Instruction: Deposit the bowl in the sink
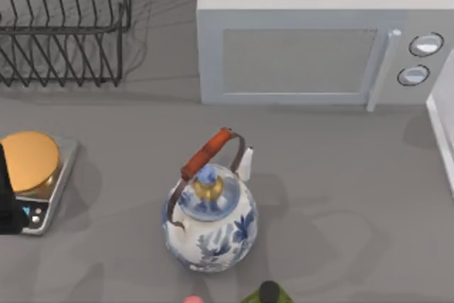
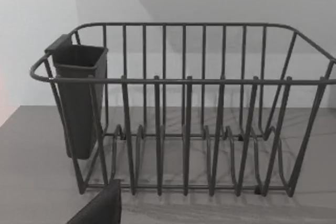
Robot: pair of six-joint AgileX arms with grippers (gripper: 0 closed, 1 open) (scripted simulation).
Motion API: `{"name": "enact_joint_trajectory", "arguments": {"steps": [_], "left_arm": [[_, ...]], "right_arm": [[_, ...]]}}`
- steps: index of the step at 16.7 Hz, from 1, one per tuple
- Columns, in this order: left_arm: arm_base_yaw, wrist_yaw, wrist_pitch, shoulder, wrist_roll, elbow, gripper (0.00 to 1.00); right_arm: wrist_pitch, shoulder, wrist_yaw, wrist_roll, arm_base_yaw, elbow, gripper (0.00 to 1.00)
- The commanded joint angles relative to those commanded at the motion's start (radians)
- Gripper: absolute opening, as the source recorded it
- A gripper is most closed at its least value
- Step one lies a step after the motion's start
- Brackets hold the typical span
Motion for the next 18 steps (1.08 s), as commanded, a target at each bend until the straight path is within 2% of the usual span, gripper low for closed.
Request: {"name": "enact_joint_trajectory", "arguments": {"steps": [1, 14, 18], "left_arm": [[0.0, 0.0, 0.0, 0.0, 0.0, 0.0, 1.0], [0.0, 0.0, 0.0, 0.0, 0.0, 0.0, 1.0], [0.0, 0.0, 0.0, 0.0, 0.0, 0.0, 1.0]], "right_arm": [[0.0, 0.0, 0.0, 0.0, 0.0, 0.0, 0.0], [0.0, 0.0, 0.0, 0.0, 0.0, 0.0, 0.98], [0.0, 0.0, 0.0, 0.0, 0.0, 0.0, 1.0]]}}
